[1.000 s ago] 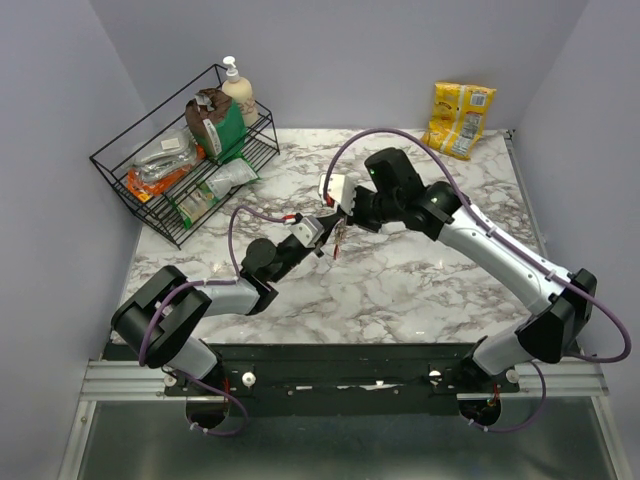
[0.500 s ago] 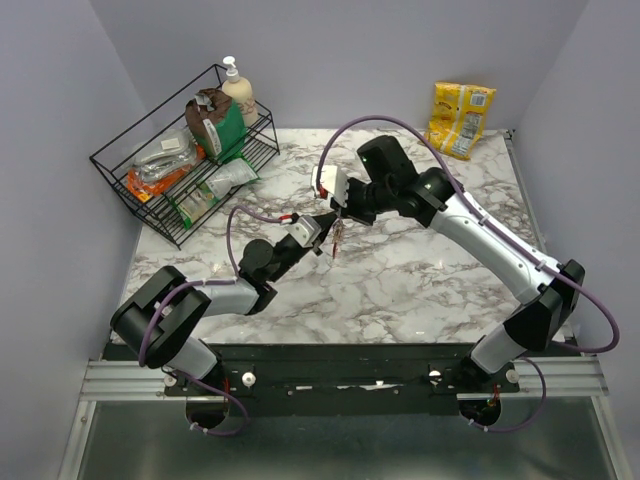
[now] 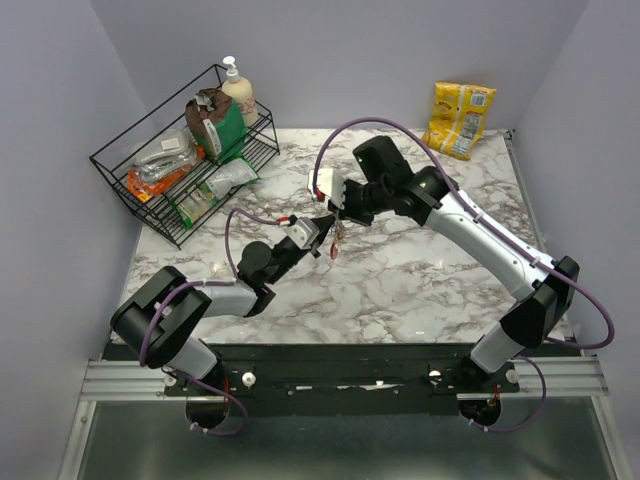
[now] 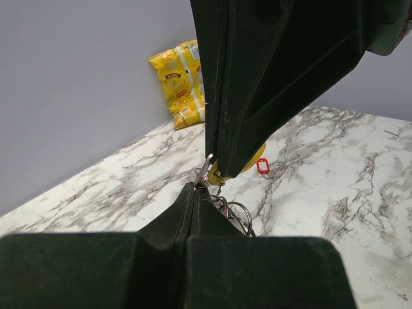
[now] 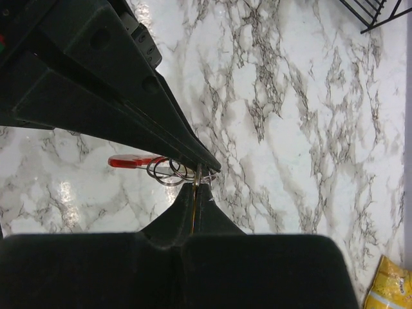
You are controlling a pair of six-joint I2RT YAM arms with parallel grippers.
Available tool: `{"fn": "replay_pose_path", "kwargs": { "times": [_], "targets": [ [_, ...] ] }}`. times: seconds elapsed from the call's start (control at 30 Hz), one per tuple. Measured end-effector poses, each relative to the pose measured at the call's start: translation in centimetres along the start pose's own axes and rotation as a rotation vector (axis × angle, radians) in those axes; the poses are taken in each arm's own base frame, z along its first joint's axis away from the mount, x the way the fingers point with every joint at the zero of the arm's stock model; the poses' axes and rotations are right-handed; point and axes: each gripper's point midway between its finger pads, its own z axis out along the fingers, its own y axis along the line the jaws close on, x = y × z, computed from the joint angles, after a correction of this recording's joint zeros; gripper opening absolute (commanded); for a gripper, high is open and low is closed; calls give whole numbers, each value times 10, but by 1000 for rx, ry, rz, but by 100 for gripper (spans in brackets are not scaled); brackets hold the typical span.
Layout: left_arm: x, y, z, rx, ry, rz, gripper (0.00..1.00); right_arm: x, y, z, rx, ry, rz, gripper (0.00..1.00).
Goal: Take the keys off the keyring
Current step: Remove the key from the keyring.
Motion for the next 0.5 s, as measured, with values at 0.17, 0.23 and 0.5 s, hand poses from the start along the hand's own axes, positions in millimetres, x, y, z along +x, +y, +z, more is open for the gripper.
{"fn": "replay_pose_path", "kwargs": {
  "times": [0.17,0.23,0.5],
  "targets": [
    [7,-1,-6,4,17,-8,29,5,6,4,8,15,-13,1],
    [10,0,-9,4,27,-14,35,6,9,4,8,21,-17,1],
    [15,-2,-19,43,30,-66,53,10,10,2,21,37,-24,1]
  ]
}}
